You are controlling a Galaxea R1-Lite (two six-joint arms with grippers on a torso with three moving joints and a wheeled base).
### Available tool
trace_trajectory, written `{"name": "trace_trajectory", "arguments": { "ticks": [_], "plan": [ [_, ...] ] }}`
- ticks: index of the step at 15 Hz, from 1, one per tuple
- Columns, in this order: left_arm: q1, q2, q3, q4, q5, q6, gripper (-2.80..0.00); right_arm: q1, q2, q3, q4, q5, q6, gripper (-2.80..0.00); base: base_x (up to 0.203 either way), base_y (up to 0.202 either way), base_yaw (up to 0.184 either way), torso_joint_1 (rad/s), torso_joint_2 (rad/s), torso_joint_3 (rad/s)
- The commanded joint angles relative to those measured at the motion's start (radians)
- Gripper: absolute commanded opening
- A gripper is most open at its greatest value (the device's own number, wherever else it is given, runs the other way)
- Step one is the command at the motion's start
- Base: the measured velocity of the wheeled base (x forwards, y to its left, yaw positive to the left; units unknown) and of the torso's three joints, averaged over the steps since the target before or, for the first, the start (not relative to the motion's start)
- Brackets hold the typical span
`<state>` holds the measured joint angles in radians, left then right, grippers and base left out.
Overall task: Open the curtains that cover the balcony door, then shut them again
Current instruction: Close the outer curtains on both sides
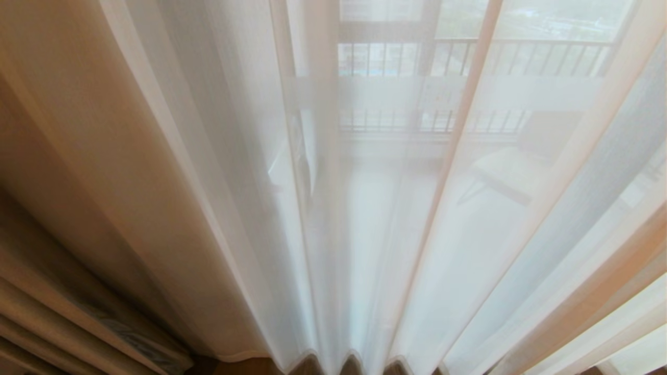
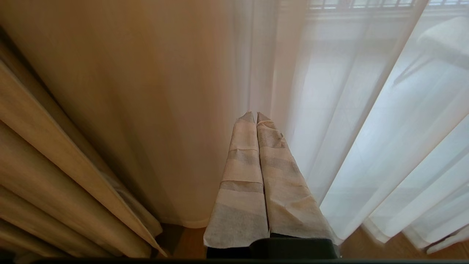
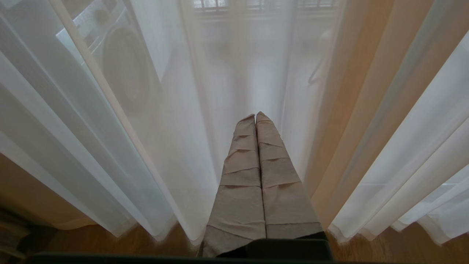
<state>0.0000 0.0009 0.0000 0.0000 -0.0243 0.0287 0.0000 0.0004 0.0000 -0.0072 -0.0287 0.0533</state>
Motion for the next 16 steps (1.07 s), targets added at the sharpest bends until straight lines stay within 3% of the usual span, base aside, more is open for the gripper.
{"name": "trace_trajectory", "arguments": {
  "ticks": [1, 10, 13, 16],
  "plan": [
    [0.000, -0.001, 0.000, 0.000, 0.000, 0.000, -2.80, 0.000, 0.000, 0.000, 0.000, 0.000, 0.000, -2.80, 0.000, 0.000, 0.000, 0.000, 0.00, 0.000],
    [0.000, -0.001, -0.006, -0.005, 0.006, -0.025, -2.80, 0.000, 0.000, 0.000, 0.000, 0.000, 0.000, -2.80, 0.000, 0.000, 0.000, 0.000, 0.00, 0.000],
    [0.000, 0.001, -0.090, 0.039, 0.031, -0.050, -2.80, 0.000, 0.000, 0.000, 0.000, 0.000, 0.000, -2.80, 0.000, 0.000, 0.000, 0.000, 0.00, 0.000],
    [-0.001, 0.088, -0.214, 0.062, 0.099, -0.050, -2.80, 0.000, 0.000, 0.000, 0.000, 0.000, 0.000, -2.80, 0.000, 0.000, 0.000, 0.000, 0.00, 0.000]
  ]
}}
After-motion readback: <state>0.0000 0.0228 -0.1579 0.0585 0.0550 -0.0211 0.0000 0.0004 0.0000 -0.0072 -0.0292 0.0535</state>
